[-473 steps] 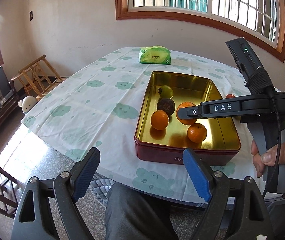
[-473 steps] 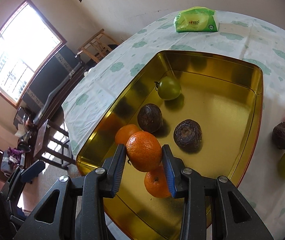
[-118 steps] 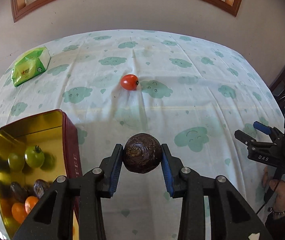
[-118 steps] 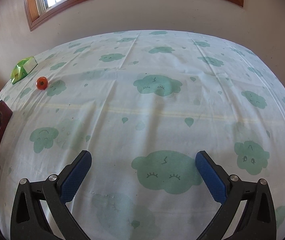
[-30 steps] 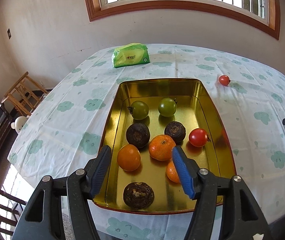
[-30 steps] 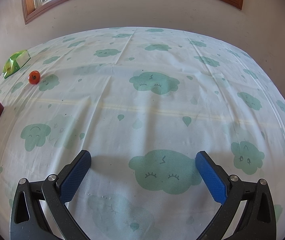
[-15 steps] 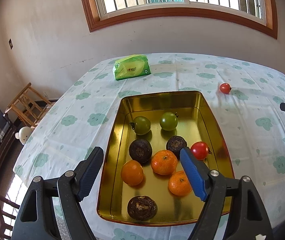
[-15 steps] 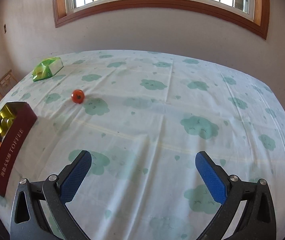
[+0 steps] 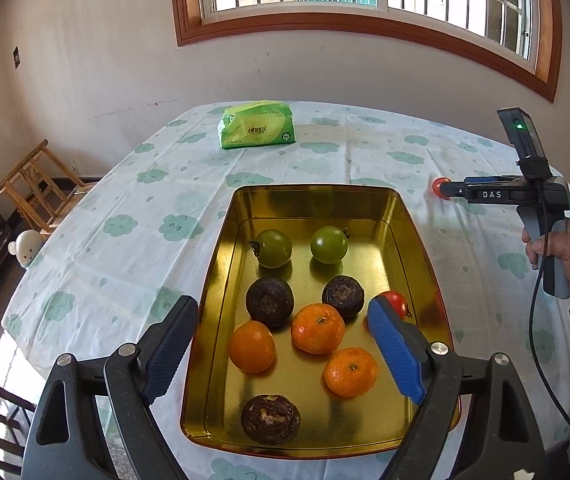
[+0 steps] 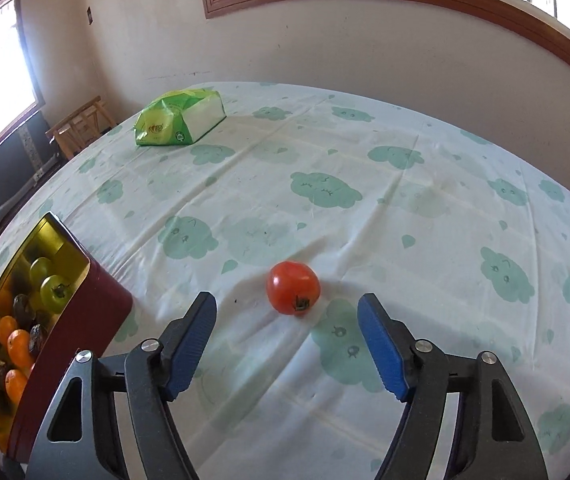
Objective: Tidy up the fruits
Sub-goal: 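Move the right gripper to the last red cherry tomato and grasp it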
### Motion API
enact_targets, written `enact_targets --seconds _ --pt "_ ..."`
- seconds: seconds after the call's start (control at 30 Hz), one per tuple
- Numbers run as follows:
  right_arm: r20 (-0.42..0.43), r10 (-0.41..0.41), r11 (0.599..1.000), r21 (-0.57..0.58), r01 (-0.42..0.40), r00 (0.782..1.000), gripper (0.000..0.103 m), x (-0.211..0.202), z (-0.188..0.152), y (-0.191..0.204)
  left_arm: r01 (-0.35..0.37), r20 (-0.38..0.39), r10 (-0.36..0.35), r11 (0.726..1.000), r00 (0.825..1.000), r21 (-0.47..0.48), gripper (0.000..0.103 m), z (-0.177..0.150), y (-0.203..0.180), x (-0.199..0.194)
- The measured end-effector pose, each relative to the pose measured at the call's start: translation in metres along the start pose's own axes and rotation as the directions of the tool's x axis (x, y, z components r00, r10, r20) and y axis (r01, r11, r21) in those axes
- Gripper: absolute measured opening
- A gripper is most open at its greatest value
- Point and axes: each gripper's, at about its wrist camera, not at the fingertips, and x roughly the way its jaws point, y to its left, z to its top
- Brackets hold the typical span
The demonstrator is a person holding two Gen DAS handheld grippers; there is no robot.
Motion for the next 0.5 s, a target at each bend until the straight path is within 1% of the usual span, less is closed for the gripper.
enact_targets --seconds 0.13,0.17,0.2,0.23,0.27,0.3,0.33,0.43,0.5 --pt "-0.016 -0.007 0.999 -0.034 0.007 1.000 0.071 0.021 0.008 0.002 0.009 -0.009 -0.009 1.000 1.000 -0.005 0.084 0.001 0.001 0.005" --pt "-0.022 -0.008 0.999 -0.040 0.007 1.000 0.069 0.026 0.010 0.002 0.010 -0.013 -0.010 1.000 1.000 -0.007 0.084 0.001 0.001 0.007" --pt "-0.033 -0.010 0.999 -0.044 0.009 0.999 0.060 0.030 0.011 0.002 0.010 -0.017 -0.010 1.000 1.000 -0.010 0.084 0.001 0.002 0.008" --pt "-0.047 -0.014 0.999 -0.048 0.011 0.999 0.055 0.036 0.012 0.002 0.010 -0.021 -0.010 1.000 1.000 -0.014 0.084 0.001 0.002 0.010" --pt "-0.042 -0.029 0.998 -0.055 0.027 0.999 0.046 0.037 0.013 0.002 0.011 -0.026 -0.012 1.000 1.000 -0.018 0.084 0.000 0.003 0.011" --pt "-0.050 -0.018 0.999 -0.047 0.016 0.999 0.035 0.038 0.015 0.001 0.014 -0.031 -0.014 1.000 0.999 -0.024 0.084 0.000 0.004 0.012" --pt "-0.055 -0.013 0.999 -0.039 0.011 0.998 0.032 0.037 0.016 0.000 0.015 -0.036 -0.016 0.999 0.999 -0.030 0.084 -0.001 0.005 0.012" --pt "-0.054 -0.015 1.000 -0.026 0.014 0.998 0.032 0.027 0.010 0.004 0.011 -0.045 -0.013 0.999 0.999 -0.047 0.084 -0.004 0.008 0.011" --pt "-0.025 0.019 1.000 -0.011 -0.019 1.000 0.032 0.009 0.001 0.011 0.013 -0.044 -0.016 0.998 0.999 -0.060 0.084 -0.006 0.011 0.008"
